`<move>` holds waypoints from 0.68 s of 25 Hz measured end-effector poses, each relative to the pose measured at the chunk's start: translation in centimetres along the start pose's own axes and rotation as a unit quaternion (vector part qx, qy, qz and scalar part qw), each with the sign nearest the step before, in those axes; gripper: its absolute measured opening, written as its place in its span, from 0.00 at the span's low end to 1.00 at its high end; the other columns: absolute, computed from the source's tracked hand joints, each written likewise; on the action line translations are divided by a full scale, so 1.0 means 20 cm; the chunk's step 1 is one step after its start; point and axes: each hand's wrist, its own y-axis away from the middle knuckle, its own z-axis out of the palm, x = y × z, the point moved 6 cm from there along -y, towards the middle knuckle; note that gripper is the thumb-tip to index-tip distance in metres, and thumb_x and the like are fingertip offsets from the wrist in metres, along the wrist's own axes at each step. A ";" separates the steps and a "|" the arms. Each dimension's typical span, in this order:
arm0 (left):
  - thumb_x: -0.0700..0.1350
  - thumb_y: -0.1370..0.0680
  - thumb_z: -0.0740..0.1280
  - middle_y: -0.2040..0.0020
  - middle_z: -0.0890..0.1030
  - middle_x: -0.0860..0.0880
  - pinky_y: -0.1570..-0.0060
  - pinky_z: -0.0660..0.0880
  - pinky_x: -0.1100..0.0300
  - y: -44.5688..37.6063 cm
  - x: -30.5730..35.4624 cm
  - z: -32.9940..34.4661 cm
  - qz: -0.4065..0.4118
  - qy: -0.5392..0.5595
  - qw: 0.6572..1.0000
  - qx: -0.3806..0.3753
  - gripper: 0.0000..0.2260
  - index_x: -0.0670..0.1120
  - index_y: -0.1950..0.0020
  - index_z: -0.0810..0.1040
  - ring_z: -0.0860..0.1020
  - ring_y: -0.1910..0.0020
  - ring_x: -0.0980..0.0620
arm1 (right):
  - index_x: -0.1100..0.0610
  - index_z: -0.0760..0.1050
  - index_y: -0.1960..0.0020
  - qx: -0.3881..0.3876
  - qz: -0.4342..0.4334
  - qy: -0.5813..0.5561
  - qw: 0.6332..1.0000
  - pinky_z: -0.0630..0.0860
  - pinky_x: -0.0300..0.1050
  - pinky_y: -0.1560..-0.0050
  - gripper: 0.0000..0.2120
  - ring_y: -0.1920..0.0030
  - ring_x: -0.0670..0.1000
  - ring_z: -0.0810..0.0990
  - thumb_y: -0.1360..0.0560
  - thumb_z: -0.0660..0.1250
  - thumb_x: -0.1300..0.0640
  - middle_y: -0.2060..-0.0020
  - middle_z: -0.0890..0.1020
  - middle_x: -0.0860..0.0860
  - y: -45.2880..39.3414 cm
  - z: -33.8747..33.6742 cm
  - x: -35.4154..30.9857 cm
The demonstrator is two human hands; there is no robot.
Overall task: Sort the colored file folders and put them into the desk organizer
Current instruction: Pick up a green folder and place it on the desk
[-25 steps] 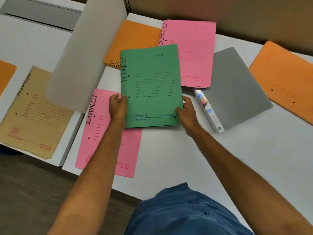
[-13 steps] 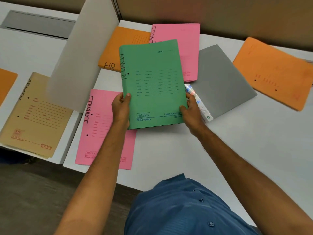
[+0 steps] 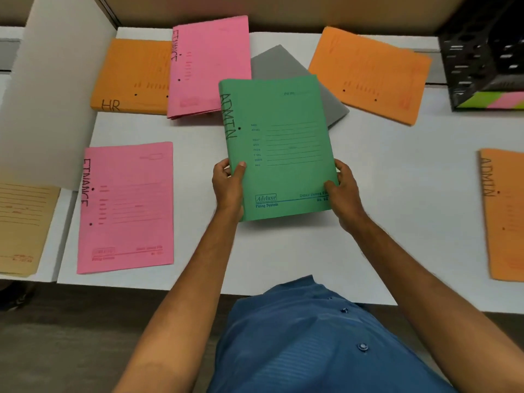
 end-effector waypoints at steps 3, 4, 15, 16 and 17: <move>0.43 0.21 0.71 0.41 0.83 0.42 0.48 0.84 0.49 0.16 -0.14 0.29 -0.007 -0.015 1.000 -0.023 0.14 0.44 0.36 0.73 0.85 0.47 0.44 | 0.49 0.67 0.27 0.029 0.011 -0.006 1.000 0.78 0.42 0.54 0.27 0.45 0.47 0.81 0.23 0.56 0.68 0.41 0.80 0.49 0.00 -0.34 0.14; 0.43 0.21 0.71 0.42 0.84 0.42 0.47 0.84 0.48 0.22 -0.19 0.39 -0.012 -0.021 0.999 -0.028 0.14 0.45 0.37 0.73 0.85 0.46 0.44 | 0.49 0.67 0.28 0.035 0.016 -0.007 0.999 0.78 0.42 0.55 0.27 0.45 0.47 0.81 0.23 0.56 0.68 0.42 0.80 0.49 -0.01 -0.46 0.19; 0.41 0.20 0.70 0.45 0.82 0.45 0.61 0.80 0.65 0.93 -0.69 1.62 -0.060 -0.113 0.979 -0.156 0.15 0.43 0.36 0.71 0.83 0.53 0.52 | 0.54 0.72 0.29 0.146 0.053 -0.046 0.987 0.78 0.43 0.52 0.28 0.45 0.46 0.80 0.25 0.59 0.70 0.42 0.81 0.48 -0.04 -1.90 0.74; 0.41 0.20 0.70 0.45 0.82 0.46 0.62 0.79 0.66 0.99 -0.73 1.74 -0.062 -0.127 0.975 -0.173 0.15 0.43 0.36 0.70 0.83 0.53 0.53 | 0.53 0.72 0.29 0.159 0.054 -0.045 0.985 0.77 0.42 0.52 0.28 0.45 0.45 0.81 0.25 0.59 0.70 0.42 0.81 0.47 -0.03 -2.02 0.77; 0.41 0.20 0.70 0.46 0.82 0.47 0.63 0.78 0.68 1.04 -0.76 1.84 -0.062 -0.140 0.970 -0.187 0.15 0.44 0.36 0.70 0.82 0.53 0.54 | 0.53 0.72 0.29 0.170 0.057 -0.047 0.983 0.76 0.41 0.53 0.27 0.46 0.44 0.80 0.25 0.59 0.70 0.43 0.81 0.46 -0.03 -2.14 0.81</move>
